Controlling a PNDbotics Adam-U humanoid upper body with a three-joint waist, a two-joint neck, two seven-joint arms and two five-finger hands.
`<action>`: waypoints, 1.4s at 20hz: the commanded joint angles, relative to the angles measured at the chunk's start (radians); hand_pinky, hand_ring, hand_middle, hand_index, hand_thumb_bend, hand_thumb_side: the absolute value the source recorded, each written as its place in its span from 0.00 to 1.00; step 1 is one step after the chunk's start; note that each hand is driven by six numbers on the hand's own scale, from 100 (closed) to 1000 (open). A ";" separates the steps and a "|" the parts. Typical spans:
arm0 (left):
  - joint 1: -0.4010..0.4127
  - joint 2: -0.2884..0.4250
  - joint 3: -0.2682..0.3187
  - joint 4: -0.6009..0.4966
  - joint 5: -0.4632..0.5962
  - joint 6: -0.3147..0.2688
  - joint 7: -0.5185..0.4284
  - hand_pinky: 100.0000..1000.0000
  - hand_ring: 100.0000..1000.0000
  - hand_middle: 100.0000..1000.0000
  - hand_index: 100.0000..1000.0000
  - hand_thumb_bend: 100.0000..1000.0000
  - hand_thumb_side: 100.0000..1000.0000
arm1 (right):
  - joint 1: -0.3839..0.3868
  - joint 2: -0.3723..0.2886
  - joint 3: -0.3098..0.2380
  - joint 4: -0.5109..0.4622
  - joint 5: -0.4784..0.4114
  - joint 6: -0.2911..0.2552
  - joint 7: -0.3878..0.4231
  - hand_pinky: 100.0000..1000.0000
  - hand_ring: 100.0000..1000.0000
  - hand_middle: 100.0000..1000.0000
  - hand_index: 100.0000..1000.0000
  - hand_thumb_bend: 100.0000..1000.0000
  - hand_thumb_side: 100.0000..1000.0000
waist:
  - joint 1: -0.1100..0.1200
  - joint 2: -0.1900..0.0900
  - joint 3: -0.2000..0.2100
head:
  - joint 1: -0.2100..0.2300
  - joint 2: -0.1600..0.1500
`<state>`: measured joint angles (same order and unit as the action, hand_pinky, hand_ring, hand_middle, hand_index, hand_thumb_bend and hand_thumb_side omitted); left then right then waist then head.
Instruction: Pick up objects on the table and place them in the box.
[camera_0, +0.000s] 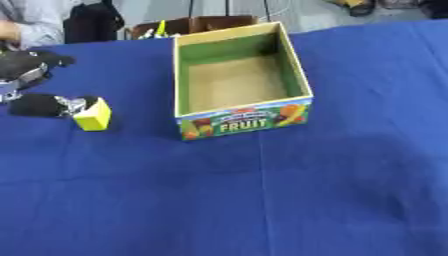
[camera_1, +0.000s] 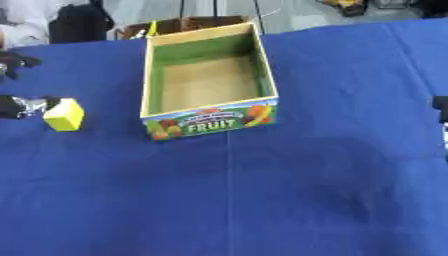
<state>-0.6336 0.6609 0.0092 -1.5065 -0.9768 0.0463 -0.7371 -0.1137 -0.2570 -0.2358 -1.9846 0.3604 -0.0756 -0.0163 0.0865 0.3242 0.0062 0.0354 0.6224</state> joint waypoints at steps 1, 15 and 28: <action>-0.036 0.051 -0.004 0.061 0.004 -0.018 -0.032 0.65 0.76 0.89 1.00 0.39 0.61 | -0.003 -0.022 0.002 -0.015 -0.004 -0.003 0.005 0.76 0.80 0.65 0.73 0.00 0.89 | 0.000 -0.020 -0.001 | 0.006 -0.010; -0.159 0.061 -0.038 0.268 -0.057 -0.106 -0.124 0.63 0.73 0.93 1.00 0.19 0.56 | -0.001 -0.024 0.009 -0.015 0.004 -0.005 0.015 0.76 0.80 0.65 0.73 0.00 0.89 | 0.010 -0.015 -0.015 | 0.025 -0.010; -0.230 0.059 -0.059 0.382 -0.088 -0.178 -0.169 0.67 0.77 0.99 1.00 0.45 0.49 | -0.001 -0.025 0.014 -0.015 0.012 -0.007 0.024 0.77 0.81 0.65 0.73 0.00 0.89 | 0.020 -0.007 -0.028 | 0.038 -0.020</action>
<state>-0.8419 0.6783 -0.0572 -1.1201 -1.0562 -0.1241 -0.9059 -0.1130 -0.2586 -0.2213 -1.9846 0.3671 -0.0815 0.0044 0.1087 0.3330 -0.0218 0.0696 0.6134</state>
